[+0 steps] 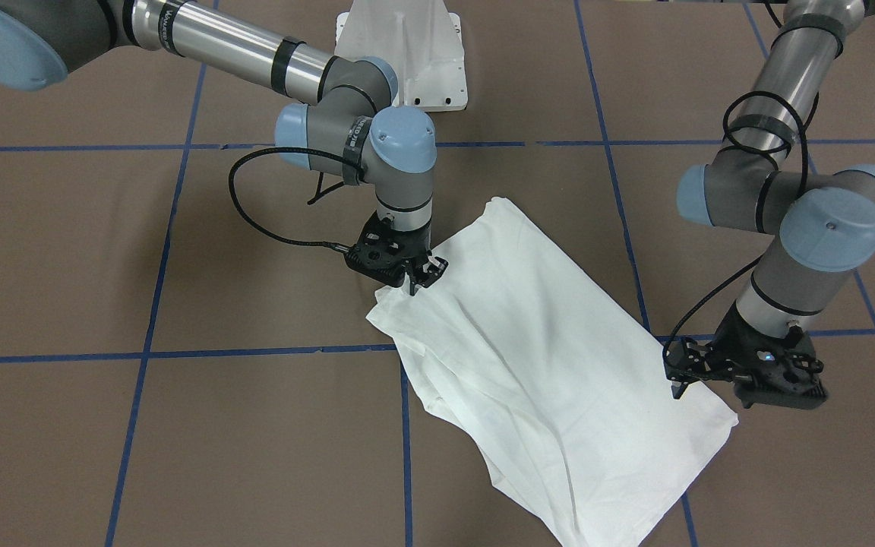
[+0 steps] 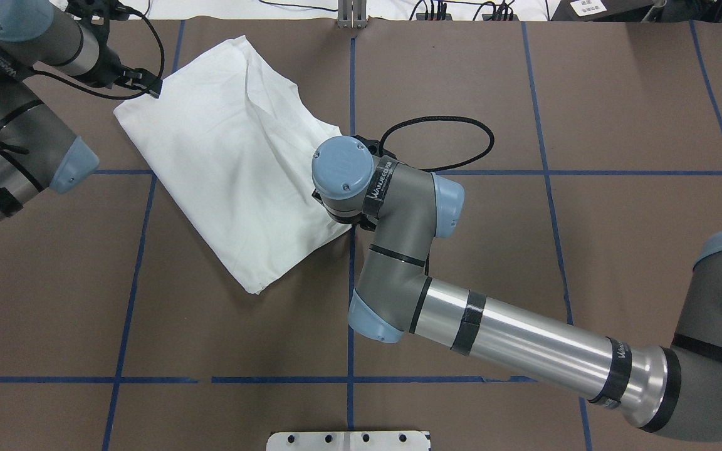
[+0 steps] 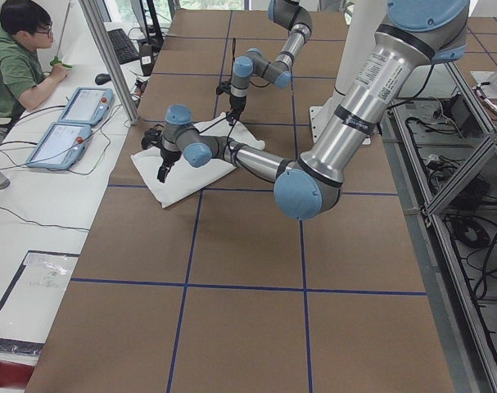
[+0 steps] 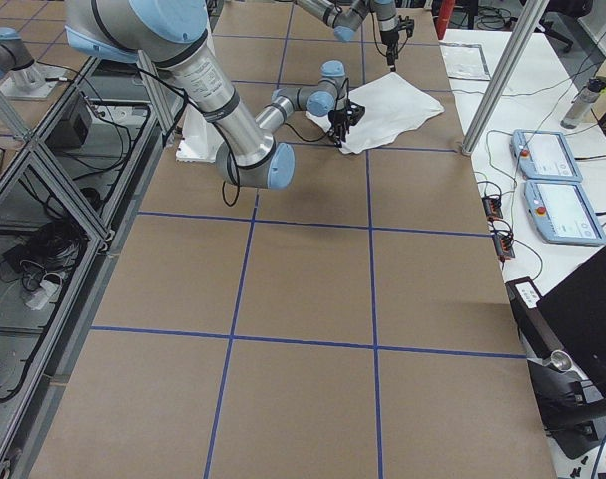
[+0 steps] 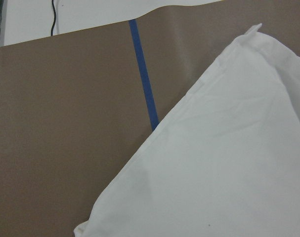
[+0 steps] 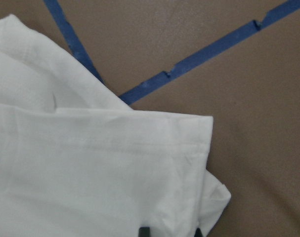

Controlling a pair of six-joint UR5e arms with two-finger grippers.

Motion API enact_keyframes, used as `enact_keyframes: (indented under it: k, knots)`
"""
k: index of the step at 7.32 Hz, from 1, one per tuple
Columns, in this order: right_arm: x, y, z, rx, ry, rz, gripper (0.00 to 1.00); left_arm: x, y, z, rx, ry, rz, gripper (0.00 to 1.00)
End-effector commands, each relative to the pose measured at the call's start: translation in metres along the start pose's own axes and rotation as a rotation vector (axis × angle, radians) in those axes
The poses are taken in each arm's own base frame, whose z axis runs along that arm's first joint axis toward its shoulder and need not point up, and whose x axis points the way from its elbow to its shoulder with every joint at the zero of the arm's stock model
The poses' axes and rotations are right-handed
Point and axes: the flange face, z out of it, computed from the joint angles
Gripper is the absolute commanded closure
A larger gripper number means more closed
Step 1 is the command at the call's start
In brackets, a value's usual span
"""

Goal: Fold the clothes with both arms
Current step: 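Grasp the shirt edge with the right gripper and drag it toward the robot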

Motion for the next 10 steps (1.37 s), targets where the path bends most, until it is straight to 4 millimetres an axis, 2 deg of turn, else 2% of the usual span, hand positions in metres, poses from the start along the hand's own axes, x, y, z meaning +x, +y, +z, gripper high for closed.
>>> enact_keyframes:
  k: [1,2,3,4,5,6,7,8,9,10]
  knots:
    - [-0.001,0.001,-0.002,-0.002,-0.003,-0.008,1.00,0.000,0.000,0.000,0.000,0.000,0.000,0.00]
    - [-0.001,-0.007,-0.005,-0.001,-0.007,-0.010,1.00,0.001,0.000,0.000,0.000,0.002,-0.001,0.00]
    - [0.003,-0.028,-0.011,-0.005,-0.007,-0.036,1.00,0.002,0.000,-0.002,0.002,0.004,-0.001,0.00]
    - [0.021,-0.050,-0.011,-0.026,-0.002,-0.061,1.00,0.004,-0.001,-0.005,0.008,0.008,-0.018,0.00]
    - [0.056,-0.074,-0.016,-0.017,-0.010,-0.093,1.00,0.010,-0.002,-0.012,0.007,0.024,-0.032,0.00]
    - [0.086,-0.087,-0.016,-0.013,-0.006,-0.134,1.00,0.017,0.003,-0.018,-0.023,0.074,-0.044,0.00]
    - [0.105,-0.088,-0.022,-0.007,-0.015,-0.136,1.00,0.026,0.015,-0.031,-0.030,0.116,-0.090,0.00]
    - [0.115,-0.078,-0.036,-0.009,-0.038,-0.132,1.00,0.054,0.047,-0.043,-0.069,0.187,-0.123,0.00]
    - [0.115,-0.039,-0.035,-0.012,-0.053,-0.115,1.00,0.090,0.082,-0.054,-0.102,0.239,-0.171,0.00]
    - [0.106,0.000,-0.034,-0.009,-0.064,-0.086,1.00,0.128,0.121,-0.063,-0.151,0.287,-0.212,0.00]
